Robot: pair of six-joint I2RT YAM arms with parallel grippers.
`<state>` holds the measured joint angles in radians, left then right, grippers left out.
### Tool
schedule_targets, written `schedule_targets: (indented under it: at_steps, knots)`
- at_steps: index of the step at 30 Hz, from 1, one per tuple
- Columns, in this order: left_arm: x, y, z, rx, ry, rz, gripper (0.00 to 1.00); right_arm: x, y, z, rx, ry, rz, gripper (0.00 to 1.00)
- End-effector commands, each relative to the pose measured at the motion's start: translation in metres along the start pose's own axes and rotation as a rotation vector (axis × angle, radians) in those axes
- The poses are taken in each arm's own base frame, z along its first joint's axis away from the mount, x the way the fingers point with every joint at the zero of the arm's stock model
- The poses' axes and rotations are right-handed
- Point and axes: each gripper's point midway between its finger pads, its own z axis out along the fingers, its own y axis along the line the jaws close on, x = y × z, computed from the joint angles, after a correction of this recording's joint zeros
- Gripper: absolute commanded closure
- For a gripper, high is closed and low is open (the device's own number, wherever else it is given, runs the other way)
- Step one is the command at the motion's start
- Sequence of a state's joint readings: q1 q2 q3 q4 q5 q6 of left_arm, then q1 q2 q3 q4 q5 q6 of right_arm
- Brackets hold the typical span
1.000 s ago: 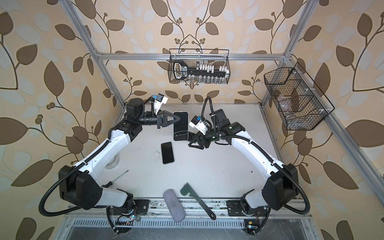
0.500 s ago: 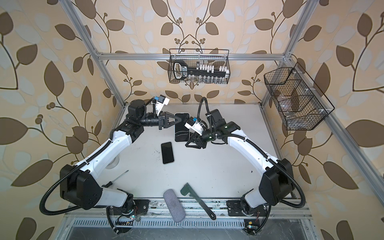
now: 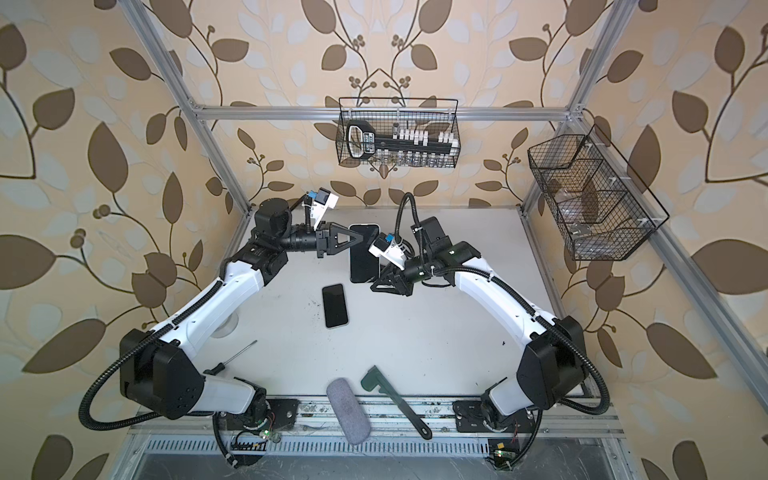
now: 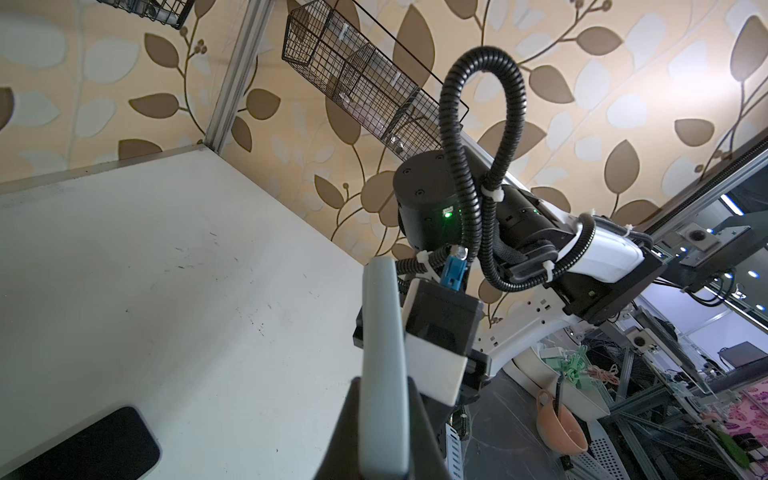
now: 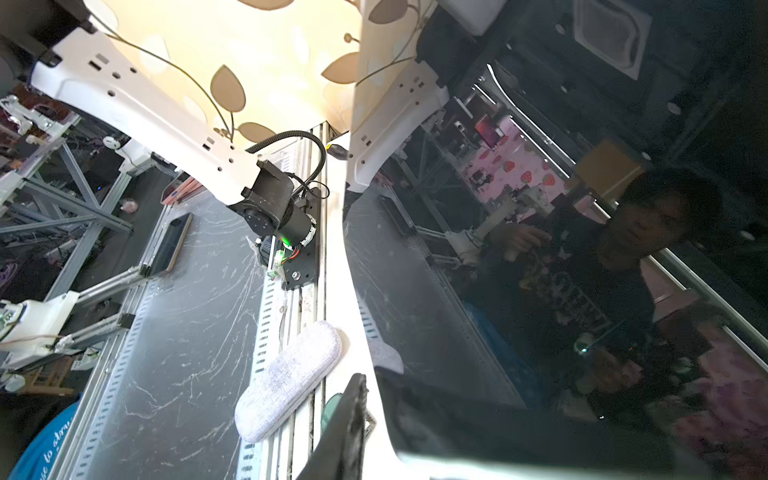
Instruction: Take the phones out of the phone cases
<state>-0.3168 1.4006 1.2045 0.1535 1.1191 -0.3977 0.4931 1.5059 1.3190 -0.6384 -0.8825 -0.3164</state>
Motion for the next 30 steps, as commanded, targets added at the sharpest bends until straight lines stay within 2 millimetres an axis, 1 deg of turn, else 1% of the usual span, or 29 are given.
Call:
schedule_targets:
  at_steps: [1,16,18,24,30]
  knots:
    - [-0.011,-0.032,0.002,0.105,-0.010,0.117,1.00,-0.002,0.005,-0.005,-0.047,-0.010,0.001,0.78]
    - [-0.009,-0.032,0.006,0.123,-0.005,0.101,1.00,-0.004,0.012,-0.016,-0.122,-0.057,-0.001,0.88]
    - [-0.009,-0.032,0.007,0.125,-0.003,0.098,1.00,-0.004,0.013,-0.016,-0.126,-0.059,-0.003,0.91]
    - [-0.008,-0.032,0.009,0.129,-0.001,0.091,1.00,-0.004,0.014,-0.017,-0.130,-0.060,-0.017,0.94]
    - [-0.011,-0.032,0.015,0.140,-0.005,0.053,1.00,0.002,0.014,-0.017,-0.123,-0.060,-0.059,0.96]
